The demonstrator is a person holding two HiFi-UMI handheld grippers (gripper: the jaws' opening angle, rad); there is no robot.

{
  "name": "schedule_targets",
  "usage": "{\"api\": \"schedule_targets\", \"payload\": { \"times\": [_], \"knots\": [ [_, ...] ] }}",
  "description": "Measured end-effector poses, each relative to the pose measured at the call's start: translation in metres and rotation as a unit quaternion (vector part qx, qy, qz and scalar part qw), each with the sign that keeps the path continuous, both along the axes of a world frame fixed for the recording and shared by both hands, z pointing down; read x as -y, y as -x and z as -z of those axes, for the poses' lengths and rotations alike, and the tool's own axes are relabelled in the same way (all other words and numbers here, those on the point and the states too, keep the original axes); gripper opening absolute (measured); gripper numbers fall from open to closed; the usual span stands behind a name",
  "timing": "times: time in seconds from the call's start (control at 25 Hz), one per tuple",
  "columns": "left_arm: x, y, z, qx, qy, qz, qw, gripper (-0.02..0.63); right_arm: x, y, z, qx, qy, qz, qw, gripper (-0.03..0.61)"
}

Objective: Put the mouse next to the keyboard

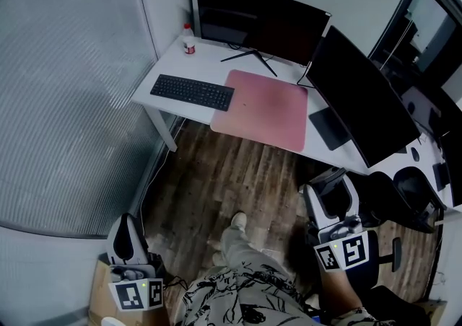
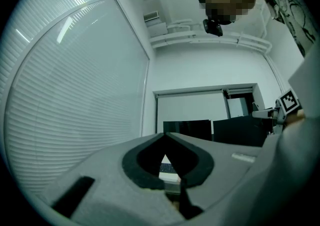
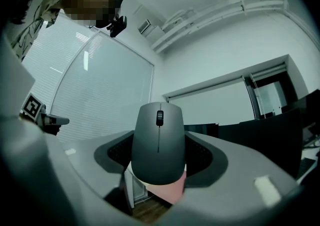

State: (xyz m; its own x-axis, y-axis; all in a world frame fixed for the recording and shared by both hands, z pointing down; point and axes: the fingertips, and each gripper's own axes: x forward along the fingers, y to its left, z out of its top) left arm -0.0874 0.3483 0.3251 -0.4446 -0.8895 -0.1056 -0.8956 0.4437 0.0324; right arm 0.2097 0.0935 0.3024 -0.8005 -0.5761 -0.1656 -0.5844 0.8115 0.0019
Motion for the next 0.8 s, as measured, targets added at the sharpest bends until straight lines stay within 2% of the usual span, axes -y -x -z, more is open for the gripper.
{"api": "schedule_targets", "payload": {
  "times": [0.44,0.6,0.8],
  "knots": [
    [0.075,0.046,0.008,0.008,0.000,0.000,1.0000,0.005,0.074,0.042,0.000,0.000,-0.003,-0.005,1.000,0.302],
    [0.102,0.057,0.004,-0.001,-0.001,-0.009,1.0000,0.005,0.097,0.050,-0.002,-0.001,-0.002,-0.010,1.000,0.302],
    [0.138,0.072,0.008,0.007,0.001,-0.020,0.9998,0.005,0.124,0.061,-0.001,-0.003,-0.001,-0.020,1.000,0.302]
  ]
}}
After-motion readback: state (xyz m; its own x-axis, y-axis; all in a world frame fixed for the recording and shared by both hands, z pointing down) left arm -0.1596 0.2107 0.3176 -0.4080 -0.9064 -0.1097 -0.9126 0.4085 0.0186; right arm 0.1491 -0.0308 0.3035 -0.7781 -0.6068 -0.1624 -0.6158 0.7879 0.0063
